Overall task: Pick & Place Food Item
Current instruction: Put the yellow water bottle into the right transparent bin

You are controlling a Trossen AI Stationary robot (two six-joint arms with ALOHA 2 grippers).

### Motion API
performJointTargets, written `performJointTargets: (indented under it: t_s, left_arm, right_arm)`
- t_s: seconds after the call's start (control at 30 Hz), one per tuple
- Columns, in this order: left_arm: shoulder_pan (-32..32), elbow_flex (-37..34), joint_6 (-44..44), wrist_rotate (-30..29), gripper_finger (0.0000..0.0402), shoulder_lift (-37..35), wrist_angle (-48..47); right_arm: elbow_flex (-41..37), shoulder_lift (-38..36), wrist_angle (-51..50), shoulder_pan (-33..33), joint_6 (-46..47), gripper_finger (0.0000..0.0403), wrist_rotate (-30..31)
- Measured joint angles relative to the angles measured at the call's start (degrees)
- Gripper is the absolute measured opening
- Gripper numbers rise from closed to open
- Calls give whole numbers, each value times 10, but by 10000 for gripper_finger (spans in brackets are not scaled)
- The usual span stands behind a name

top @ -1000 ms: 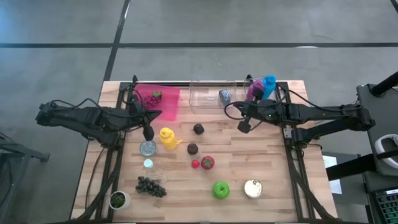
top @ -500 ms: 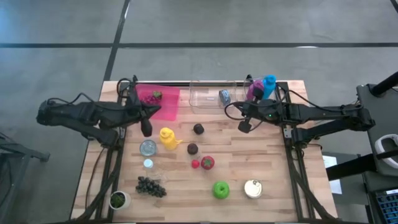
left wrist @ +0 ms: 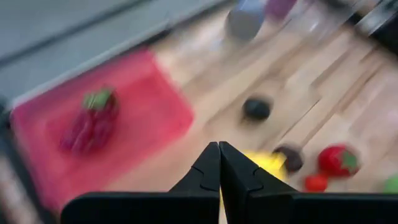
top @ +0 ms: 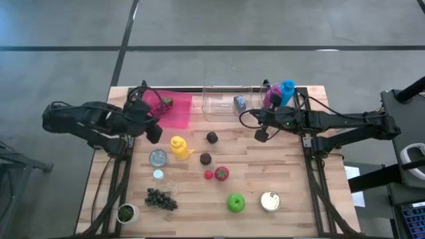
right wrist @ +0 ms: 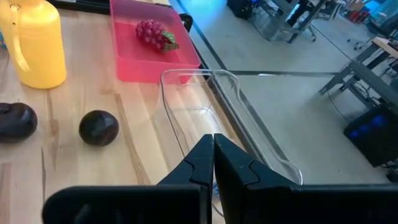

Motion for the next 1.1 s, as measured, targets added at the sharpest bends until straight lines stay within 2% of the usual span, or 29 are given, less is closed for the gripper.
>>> performJointTargets:
  t_s: [0.27,0.5,0.67,0.77,0.97,1.1]
  left_arm:
    - [0,-43,-142,89,0,0,-93]
    - [0,-118,-225,179,0,3,-93]
    - [0,-187,-231,233,0,8,-83]
    - [0,-228,-231,253,0,8,-37]
    - [0,-289,-234,280,0,8,35]
    - [0,-318,-264,284,0,8,37]
  right_arm:
    - [-4,0,0,0,1,8,0]
    - [-4,0,0,0,1,8,0]
    - [-4,0,0,0,1,8,0]
    - [-4,0,4,0,1,8,0]
    - [-4,0,10,0,1,8,0]
    - [-4,0,10,0,1,8,0]
